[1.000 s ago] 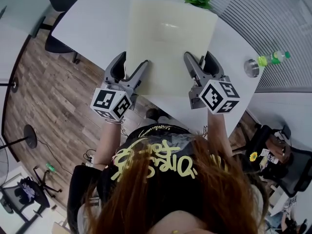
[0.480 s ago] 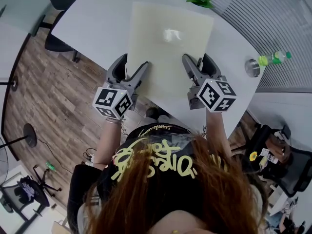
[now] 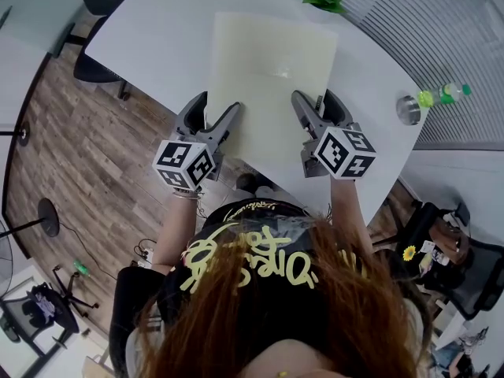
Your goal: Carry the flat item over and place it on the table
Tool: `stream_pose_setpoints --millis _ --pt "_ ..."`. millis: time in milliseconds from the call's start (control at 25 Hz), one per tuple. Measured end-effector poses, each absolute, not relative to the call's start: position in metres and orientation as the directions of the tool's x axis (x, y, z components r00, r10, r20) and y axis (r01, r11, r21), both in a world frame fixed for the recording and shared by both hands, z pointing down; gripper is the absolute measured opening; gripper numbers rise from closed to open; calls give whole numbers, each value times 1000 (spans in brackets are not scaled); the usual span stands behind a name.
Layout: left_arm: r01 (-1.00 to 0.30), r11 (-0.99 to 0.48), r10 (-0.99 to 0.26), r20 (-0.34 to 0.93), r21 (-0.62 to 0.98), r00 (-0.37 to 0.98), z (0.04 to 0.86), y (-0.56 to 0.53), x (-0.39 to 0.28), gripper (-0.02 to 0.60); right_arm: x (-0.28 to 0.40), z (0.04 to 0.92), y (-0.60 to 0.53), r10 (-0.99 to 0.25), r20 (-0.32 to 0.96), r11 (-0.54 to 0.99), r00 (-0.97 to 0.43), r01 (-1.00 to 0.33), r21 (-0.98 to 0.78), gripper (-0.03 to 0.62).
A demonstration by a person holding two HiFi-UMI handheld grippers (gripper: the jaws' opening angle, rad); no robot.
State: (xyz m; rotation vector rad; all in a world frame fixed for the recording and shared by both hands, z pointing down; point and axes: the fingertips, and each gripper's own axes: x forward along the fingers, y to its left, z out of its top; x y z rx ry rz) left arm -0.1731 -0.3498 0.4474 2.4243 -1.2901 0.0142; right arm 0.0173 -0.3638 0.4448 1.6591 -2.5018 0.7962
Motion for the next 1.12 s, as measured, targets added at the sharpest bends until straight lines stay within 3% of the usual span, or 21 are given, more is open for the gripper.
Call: stream_pose_setpoints --millis 1120 --pt "-846 -387 -778 362 366 513 489 -352 -179 327 9 483 -369 -821 380 284 -426 -882 -375 322"
